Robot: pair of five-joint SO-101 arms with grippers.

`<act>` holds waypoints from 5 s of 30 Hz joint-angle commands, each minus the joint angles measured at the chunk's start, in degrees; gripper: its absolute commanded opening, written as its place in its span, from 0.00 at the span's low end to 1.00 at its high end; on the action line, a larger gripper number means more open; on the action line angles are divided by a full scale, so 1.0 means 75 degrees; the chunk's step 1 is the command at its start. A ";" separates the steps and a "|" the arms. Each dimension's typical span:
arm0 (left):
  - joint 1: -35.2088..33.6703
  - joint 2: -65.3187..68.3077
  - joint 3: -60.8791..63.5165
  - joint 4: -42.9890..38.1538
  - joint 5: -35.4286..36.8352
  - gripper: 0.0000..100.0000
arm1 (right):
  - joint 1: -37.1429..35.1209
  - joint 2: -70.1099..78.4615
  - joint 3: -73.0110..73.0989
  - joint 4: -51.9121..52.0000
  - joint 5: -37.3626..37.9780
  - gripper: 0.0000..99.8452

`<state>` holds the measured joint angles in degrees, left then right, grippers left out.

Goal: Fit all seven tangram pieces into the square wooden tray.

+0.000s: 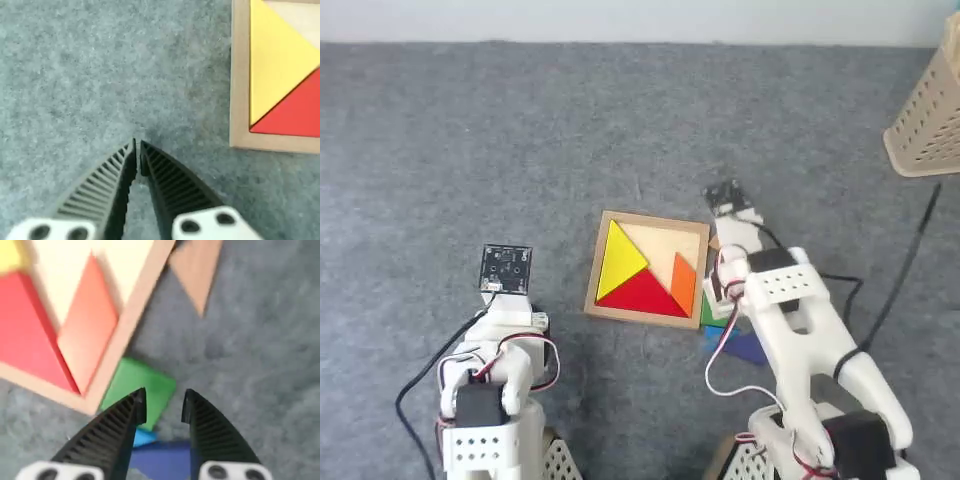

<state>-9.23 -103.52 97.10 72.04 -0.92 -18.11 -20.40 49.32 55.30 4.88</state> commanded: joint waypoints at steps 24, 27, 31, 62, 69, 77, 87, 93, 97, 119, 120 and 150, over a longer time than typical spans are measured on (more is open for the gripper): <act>0.0035 -0.0141 -0.0076 0.0047 -0.0023 0.02 | 0.0170 0.4472 -0.4794 -0.0064 0.0059 0.28; 0.0035 -0.0141 -0.0076 0.0047 -0.0023 0.02 | 0.0498 0.4484 -0.4771 -0.0322 0.0059 0.28; 0.0035 -0.0141 -0.0076 0.0047 -0.0023 0.02 | 0.0604 0.4484 -0.4771 -0.0381 0.0059 0.28; 0.0035 -0.0141 -0.0076 0.0047 -0.0023 0.02 | 0.0979 0.4612 -0.5181 0.0158 0.0047 0.28; 0.0035 -0.0141 -0.0076 0.0047 -0.0023 0.02 | 0.0615 0.4085 -0.5075 0.0404 0.0105 0.28; 0.0035 -0.0141 -0.0076 0.0047 -0.0023 0.02 | 0.0639 0.4085 -0.5052 0.0381 0.0645 0.28; 0.0035 -0.0141 -0.0076 0.0047 -0.0023 0.02 | 0.0639 0.4097 -0.4302 -0.0346 0.1137 0.31; 0.0035 -0.0141 -0.0076 0.0047 -0.0023 0.02 | 0.0651 0.4108 -0.3927 -0.0908 0.1137 0.31; 0.0035 -0.0141 -0.0076 0.0047 -0.0023 0.02 | 0.0627 0.4542 -0.3938 -0.1201 0.1125 0.31; 0.0035 -0.0141 -0.0076 0.0047 -0.0023 0.02 | 0.0709 0.4952 -0.4349 -0.0627 0.0469 0.11; 0.0035 -0.0141 -0.0076 0.0047 -0.0023 0.02 | 0.0733 0.4952 -0.4349 -0.0615 0.0352 0.11; 0.0035 -0.0141 -0.0076 0.0047 -0.0023 0.02 | -0.2163 0.1330 -0.2415 -0.0733 -0.2497 0.11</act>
<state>-9.23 -103.52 97.10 72.04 -0.92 -31.65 -6.59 34.11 51.08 -10.15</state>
